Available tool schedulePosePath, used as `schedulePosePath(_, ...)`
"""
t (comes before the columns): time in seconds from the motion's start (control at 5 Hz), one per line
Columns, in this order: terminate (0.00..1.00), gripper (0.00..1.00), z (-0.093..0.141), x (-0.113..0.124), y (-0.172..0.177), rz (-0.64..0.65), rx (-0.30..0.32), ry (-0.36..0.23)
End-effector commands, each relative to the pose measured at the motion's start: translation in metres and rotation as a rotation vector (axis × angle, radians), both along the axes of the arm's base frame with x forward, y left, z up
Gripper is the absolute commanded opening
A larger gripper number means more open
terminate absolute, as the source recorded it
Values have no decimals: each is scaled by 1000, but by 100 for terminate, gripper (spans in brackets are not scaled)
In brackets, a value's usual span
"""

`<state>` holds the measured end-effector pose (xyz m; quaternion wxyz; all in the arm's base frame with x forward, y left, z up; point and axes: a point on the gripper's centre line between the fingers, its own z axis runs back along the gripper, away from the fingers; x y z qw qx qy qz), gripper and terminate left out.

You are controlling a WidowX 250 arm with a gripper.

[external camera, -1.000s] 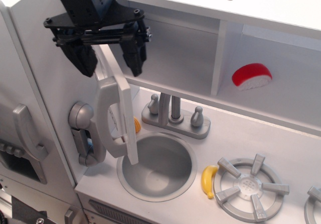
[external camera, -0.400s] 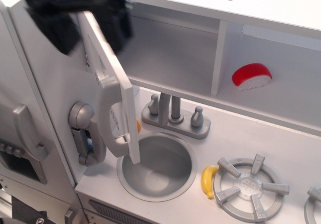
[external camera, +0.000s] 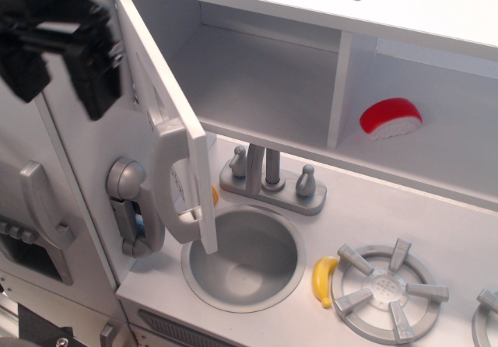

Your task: Close microwave

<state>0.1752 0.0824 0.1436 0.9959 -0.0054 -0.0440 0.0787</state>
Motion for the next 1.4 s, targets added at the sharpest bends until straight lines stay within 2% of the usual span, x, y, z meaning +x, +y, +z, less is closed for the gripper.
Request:
schedulePosePath(0.0, 0, 100, -30, 11, 16, 60, 97, -58)
schedulePosePath(0.2, 0, 100, -42, 25, 2, 96, 107, -51)
schedulePosePath(0.4, 0, 100, -48, 37, -22, 106, 82, -64)
schedulePosePath(0.8, 0, 100, -56, 77, -47, 149, 46, -126)
schedulePosePath(1.2, 0, 100, -41, 110, -54, 192, -35, -248)
